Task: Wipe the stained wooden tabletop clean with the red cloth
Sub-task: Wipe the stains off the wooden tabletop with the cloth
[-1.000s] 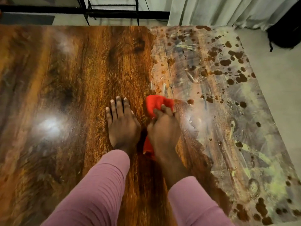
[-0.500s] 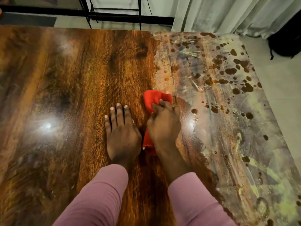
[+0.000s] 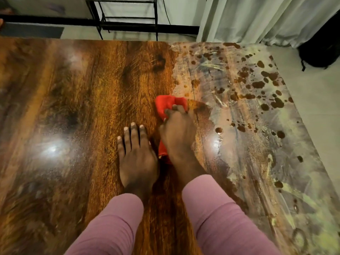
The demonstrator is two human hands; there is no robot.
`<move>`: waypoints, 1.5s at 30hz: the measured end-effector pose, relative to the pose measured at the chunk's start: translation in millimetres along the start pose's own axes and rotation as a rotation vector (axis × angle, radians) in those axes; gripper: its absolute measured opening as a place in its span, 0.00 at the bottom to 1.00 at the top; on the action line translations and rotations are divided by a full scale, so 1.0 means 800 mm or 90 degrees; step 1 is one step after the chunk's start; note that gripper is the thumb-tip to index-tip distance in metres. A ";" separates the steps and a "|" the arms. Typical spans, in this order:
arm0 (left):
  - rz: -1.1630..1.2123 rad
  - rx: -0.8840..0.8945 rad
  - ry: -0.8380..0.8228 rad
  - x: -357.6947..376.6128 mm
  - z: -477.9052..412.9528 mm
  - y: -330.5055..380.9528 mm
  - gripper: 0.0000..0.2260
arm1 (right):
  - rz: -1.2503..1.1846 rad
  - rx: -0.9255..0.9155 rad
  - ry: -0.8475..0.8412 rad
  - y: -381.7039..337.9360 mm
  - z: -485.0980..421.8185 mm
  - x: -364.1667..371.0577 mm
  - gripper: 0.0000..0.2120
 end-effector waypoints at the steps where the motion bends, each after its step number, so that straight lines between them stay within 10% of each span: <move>1: 0.000 -0.001 -0.001 0.000 0.000 0.000 0.26 | -0.001 -0.046 -0.018 -0.007 -0.001 0.004 0.15; 11: 0.014 -0.009 0.007 0.001 0.000 0.000 0.26 | -0.012 0.202 0.095 0.095 -0.044 -0.031 0.05; 19: 0.055 -0.029 0.018 -0.008 -0.003 -0.002 0.23 | -0.020 -0.044 -0.015 0.028 -0.052 0.006 0.16; 25: 0.107 -0.010 0.072 -0.031 -0.082 0.028 0.20 | -0.009 0.207 0.102 0.103 -0.080 -0.023 0.06; 32: 0.054 -0.009 0.057 -0.020 -0.161 0.070 0.24 | -0.026 -0.057 0.008 0.032 -0.098 0.013 0.15; 39: 0.025 -0.003 0.062 -0.012 -0.162 0.070 0.25 | -0.007 0.211 0.121 0.123 -0.138 -0.018 0.07; 45: 0.009 -0.004 0.057 -0.011 -0.161 0.071 0.25 | -0.088 -0.040 0.013 0.042 -0.159 0.020 0.13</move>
Point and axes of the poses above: each hand's wrist, its own z-axis away from the middle knuckle, its own x-axis out of the palm, y = z × x, the point moved 8 cm from there along -z, towards the middle knuckle, and after that the axes turned 11 degrees about -x, right-handed, at the moved point
